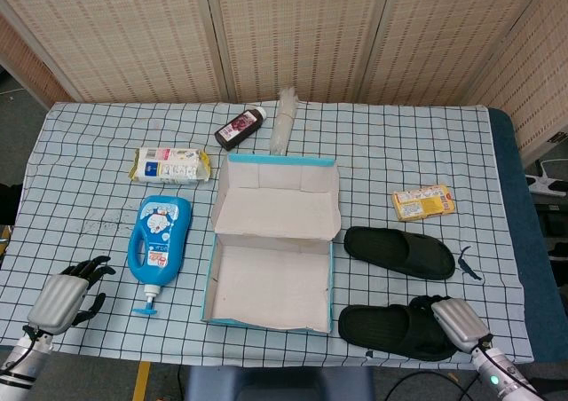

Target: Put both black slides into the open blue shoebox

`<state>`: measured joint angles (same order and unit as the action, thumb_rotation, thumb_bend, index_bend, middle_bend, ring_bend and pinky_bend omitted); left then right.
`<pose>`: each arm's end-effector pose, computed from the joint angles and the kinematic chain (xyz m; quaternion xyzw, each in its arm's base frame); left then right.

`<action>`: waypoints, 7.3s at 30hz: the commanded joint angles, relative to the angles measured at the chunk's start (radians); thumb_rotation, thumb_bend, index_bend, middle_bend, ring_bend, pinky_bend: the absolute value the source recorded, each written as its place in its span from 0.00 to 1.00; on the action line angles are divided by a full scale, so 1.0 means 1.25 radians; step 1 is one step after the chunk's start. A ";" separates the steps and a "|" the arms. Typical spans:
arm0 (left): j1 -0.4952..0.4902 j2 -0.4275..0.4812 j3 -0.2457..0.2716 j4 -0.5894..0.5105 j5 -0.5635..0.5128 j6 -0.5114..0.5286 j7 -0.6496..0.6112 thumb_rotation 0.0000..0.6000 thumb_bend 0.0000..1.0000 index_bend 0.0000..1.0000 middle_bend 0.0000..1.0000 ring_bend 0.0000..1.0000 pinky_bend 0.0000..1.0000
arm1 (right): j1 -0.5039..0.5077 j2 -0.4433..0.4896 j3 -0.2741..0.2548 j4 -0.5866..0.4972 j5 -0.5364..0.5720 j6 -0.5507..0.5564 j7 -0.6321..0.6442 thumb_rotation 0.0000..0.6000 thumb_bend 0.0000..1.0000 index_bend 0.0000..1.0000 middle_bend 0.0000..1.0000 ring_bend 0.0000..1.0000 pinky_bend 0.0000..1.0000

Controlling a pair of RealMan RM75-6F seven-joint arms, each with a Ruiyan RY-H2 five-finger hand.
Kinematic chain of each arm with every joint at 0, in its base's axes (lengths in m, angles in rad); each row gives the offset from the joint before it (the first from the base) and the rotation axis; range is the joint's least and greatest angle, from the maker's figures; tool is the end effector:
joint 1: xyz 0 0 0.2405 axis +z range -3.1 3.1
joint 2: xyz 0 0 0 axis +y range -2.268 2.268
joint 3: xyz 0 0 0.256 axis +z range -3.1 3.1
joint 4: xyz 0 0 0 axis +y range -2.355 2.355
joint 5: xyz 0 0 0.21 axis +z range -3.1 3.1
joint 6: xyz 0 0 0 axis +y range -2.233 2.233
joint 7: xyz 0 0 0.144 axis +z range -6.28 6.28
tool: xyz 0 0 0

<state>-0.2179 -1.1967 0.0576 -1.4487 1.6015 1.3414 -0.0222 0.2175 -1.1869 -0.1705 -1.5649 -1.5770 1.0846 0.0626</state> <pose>-0.3173 0.1993 0.1114 -0.7044 -0.3700 -0.3397 0.5016 -0.3235 -0.1518 0.0633 0.7266 -0.5056 0.2421 0.3973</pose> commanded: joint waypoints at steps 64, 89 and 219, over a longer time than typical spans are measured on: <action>0.007 0.013 -0.002 -0.004 0.010 0.021 -0.020 1.00 0.47 0.31 0.17 0.24 0.38 | 0.409 -0.259 0.246 -0.335 0.519 -0.054 -0.562 1.00 0.03 0.53 0.54 0.39 0.49; 0.005 0.010 -0.001 -0.003 0.009 0.014 -0.016 1.00 0.47 0.31 0.17 0.24 0.38 | 0.429 -0.287 0.190 -0.256 0.543 -0.037 -0.558 1.00 0.03 0.45 0.51 0.33 0.46; -0.003 0.008 0.007 -0.009 -0.001 -0.019 -0.001 1.00 0.47 0.31 0.18 0.24 0.38 | 0.222 -0.360 0.202 -0.071 0.036 0.263 -0.571 1.00 0.02 0.51 0.56 0.42 0.57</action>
<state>-0.2221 -1.1865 0.0660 -1.4601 1.6006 1.3175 -0.0240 0.4733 -1.6083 0.0623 -1.6504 -1.5331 1.4407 -0.6261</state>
